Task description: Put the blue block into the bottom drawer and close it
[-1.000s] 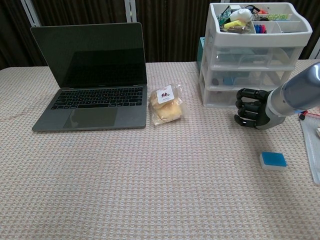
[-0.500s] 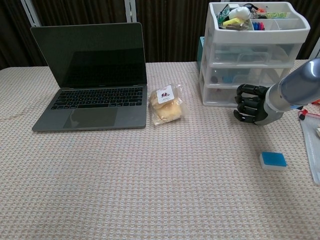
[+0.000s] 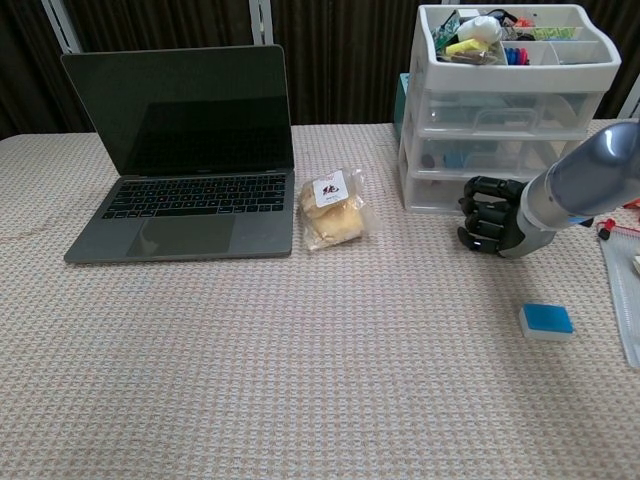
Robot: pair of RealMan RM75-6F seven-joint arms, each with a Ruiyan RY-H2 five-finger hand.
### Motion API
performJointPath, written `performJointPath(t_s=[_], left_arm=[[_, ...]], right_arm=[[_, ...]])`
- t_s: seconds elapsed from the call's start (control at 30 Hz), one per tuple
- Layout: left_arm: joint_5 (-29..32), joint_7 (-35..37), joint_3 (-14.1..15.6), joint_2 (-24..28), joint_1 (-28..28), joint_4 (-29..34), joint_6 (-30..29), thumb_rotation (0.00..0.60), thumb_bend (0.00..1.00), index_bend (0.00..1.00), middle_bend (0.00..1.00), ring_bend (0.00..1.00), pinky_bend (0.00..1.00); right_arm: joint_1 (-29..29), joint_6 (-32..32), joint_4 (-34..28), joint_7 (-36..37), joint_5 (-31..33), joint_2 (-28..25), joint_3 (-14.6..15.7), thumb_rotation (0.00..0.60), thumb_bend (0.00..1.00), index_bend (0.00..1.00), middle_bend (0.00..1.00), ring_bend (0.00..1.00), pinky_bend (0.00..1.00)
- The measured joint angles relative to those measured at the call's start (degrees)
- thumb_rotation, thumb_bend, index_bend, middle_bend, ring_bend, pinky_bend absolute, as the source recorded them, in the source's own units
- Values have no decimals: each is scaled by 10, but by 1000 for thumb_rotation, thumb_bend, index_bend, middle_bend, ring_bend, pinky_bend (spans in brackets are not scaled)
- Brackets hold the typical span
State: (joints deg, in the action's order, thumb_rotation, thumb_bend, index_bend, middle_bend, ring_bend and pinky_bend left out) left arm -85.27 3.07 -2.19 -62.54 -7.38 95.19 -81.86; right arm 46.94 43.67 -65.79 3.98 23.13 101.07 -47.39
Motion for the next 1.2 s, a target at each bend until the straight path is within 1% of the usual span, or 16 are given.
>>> performJointPath(t_s=[0.13,0.3,0.63,0.93,1.2], left_arm=[[-1,1,0,0,0,0,-1,600,103,83,0,0,0],[0,2,0,1,0,0,0,600,102,82,0,0,0],[1,0,1,1,0,2,2,600,102,82,0,0,0],[-1,-3,2,0,0,3,0,600,103,83,0,0,0],[-2,-3,3,0,0,4,1,600,102,86,0,0,0]], right_arm=[[-1,0,-3,-2,3,-1,-7,600,515,336,789,806,679],[-2,2,-5,-6,5,-2,-12,600,515,379,789,806,680],[-17,3,-32,-14,13,-6,-7,600,515,379,789,806,680],[-45,4,-85,-13,9,-22,1,600,515,380,789,804,680],[-67,13,-139,-12,6,-39,15,600,515,380,789,803,680]])
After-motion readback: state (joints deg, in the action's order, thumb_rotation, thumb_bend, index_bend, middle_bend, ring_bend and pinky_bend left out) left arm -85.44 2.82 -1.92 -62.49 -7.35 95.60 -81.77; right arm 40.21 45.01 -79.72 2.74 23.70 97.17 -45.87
